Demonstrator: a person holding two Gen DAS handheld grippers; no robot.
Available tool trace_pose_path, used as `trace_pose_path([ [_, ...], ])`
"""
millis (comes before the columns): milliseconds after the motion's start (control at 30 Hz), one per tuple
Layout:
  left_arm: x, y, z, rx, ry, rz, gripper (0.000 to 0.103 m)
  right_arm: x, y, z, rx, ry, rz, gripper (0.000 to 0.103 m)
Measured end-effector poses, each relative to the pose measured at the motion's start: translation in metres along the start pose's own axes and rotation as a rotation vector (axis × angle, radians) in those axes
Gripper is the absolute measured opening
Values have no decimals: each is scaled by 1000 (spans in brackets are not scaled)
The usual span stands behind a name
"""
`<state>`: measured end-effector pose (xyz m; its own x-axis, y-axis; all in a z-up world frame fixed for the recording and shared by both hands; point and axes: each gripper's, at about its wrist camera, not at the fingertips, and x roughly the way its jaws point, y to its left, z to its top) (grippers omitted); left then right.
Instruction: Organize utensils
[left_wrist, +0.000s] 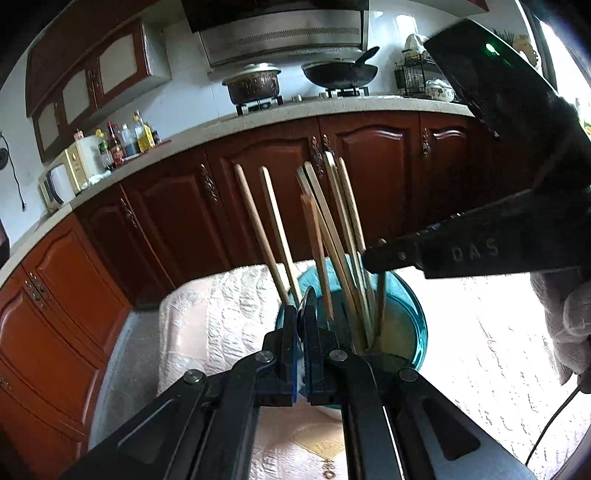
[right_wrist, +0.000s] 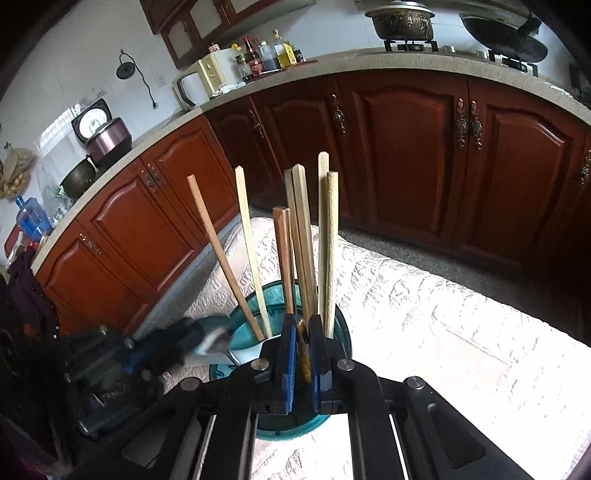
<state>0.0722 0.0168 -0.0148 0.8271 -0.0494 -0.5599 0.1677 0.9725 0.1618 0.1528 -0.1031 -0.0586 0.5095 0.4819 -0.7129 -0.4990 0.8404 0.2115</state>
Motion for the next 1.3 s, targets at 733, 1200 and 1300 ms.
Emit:
trace_pose_path([
  [733, -16, 21, 1, -181, 23, -160, 42, -35, -27, -22, 135, -76, 30, 25],
  [1200, -62, 40, -7, -280, -19, -102, 62, -89, -1, -59, 138, -170, -54, 28],
  [1300, -66, 37, -11, -292, -8, -88, 62, -97, 7, -67, 140, -195, -67, 29],
])
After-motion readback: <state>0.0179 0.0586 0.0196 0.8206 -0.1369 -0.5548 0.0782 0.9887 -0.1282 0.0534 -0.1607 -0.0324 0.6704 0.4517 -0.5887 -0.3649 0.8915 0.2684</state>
